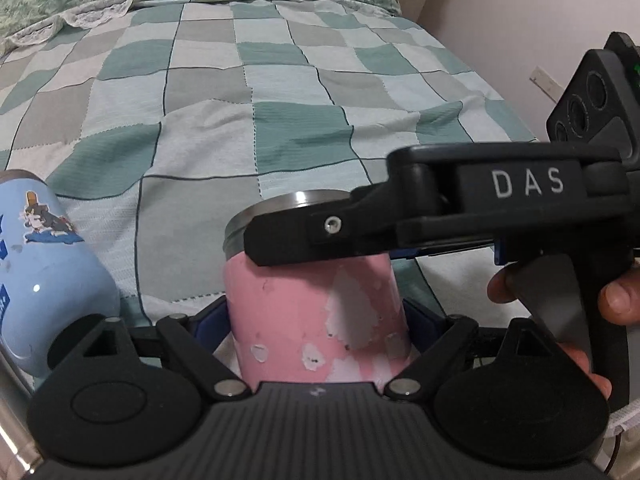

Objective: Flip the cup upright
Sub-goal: 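Hold the pink cup upright with the right gripper while the left gripper grips its body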

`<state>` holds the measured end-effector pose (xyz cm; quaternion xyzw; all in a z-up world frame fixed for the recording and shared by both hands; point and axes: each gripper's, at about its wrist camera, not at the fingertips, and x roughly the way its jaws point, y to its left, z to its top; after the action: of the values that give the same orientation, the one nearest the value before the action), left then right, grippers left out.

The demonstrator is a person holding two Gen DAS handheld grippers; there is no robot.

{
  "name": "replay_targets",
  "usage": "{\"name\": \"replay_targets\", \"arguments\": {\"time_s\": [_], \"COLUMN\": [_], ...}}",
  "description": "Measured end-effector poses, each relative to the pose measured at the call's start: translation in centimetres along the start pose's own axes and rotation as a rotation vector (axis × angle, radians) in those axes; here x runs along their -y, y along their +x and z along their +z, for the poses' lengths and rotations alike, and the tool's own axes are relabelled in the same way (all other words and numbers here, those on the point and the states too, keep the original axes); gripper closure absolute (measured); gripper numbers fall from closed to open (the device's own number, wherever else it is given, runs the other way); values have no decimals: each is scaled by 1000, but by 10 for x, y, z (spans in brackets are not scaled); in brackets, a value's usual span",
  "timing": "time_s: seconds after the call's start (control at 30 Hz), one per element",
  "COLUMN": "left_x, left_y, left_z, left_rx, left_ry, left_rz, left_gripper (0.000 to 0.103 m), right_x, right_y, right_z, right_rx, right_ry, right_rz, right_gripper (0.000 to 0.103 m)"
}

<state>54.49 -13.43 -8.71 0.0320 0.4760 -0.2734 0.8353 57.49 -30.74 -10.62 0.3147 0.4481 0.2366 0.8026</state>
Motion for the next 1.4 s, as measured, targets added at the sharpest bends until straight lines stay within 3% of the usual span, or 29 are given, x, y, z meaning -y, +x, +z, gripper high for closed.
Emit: {"name": "replay_targets", "arguments": {"time_s": [0.17,0.37,0.6,0.77,0.93,1.03,1.1,1.2,1.4], "left_x": [0,-9,-5,14,17,20,19,16,31], "left_y": [-11,-30,-61,-90,-72,-73,-79,-86,-89], "left_z": [4,-7,-33,-76,-103,-114,-119,-130,-157], "left_rx": [75,242,339,465,431,473,474,489,559], "left_ry": [45,66,68,93,55,56,1,-44,62], "left_rz": [18,32,37,62,27,38,12,-2,78], "left_gripper": [14,18,18,16,16,18,18,18,18], "right_x": [-22,-63,-91,-110,-115,-110,-112,-115,-123], "right_y": [-11,-16,-41,-66,-59,-64,-70,-76,-57], "right_z": [-2,-13,-41,-79,-118,-124,-128,-138,-163], "right_rx": [91,187,239,248,209,231,220,222,191], "right_ry": [-138,-369,-451,-496,-556,-538,-535,-564,-673], "right_rz": [-18,-86,-70,-46,-136,-121,-99,-80,-137], "right_gripper": [22,22,23,25,25,24,23,9,17]}}
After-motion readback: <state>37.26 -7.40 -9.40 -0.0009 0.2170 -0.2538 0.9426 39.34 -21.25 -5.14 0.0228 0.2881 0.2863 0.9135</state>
